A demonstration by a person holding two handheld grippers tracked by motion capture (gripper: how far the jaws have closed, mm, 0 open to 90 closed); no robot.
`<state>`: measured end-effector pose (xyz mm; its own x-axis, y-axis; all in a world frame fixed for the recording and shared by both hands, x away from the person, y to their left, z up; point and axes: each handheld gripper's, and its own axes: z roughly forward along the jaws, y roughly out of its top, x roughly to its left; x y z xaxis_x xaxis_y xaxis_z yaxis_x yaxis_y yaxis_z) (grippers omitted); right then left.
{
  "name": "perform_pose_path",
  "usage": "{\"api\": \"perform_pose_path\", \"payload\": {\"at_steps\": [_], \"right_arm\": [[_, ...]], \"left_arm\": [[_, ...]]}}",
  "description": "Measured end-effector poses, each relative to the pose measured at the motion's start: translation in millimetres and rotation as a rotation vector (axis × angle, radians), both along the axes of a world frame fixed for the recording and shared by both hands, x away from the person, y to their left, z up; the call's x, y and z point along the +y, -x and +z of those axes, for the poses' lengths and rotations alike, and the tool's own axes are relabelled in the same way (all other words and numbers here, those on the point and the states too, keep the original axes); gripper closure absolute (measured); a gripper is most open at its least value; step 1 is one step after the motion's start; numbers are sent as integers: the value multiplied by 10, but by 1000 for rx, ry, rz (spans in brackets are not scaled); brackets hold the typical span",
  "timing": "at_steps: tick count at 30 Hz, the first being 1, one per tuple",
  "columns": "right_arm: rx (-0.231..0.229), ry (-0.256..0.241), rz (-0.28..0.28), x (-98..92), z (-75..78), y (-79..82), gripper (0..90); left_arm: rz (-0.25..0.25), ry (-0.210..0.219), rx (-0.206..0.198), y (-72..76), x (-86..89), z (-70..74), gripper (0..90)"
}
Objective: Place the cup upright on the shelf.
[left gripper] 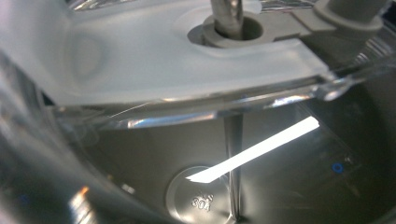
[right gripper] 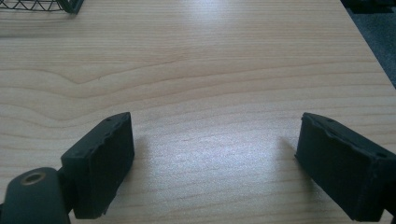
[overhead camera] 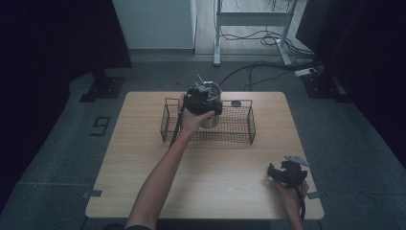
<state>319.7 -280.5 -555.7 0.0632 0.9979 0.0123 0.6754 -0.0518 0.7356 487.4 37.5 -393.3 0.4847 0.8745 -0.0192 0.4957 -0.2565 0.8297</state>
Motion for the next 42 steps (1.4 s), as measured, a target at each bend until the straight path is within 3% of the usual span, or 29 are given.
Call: {"api": "perform_pose_path", "payload": {"at_steps": [13, 22, 32, 42], "right_arm": [[0, 0, 0, -1, 0, 2, 114], [0, -1, -1, 0, 0, 2, 114], [0, 1, 0, -1, 0, 2, 114], [0, 0, -1, 0, 0, 3, 114]], "left_arm": [[10, -10, 37, -107, -107, -240, 39], [9, -41, 81, -156, -177, -434, 39], [44, -25, 117, -201, -151, -558, 39], [58, -36, 138, -212, -128, -686, 39]]}}
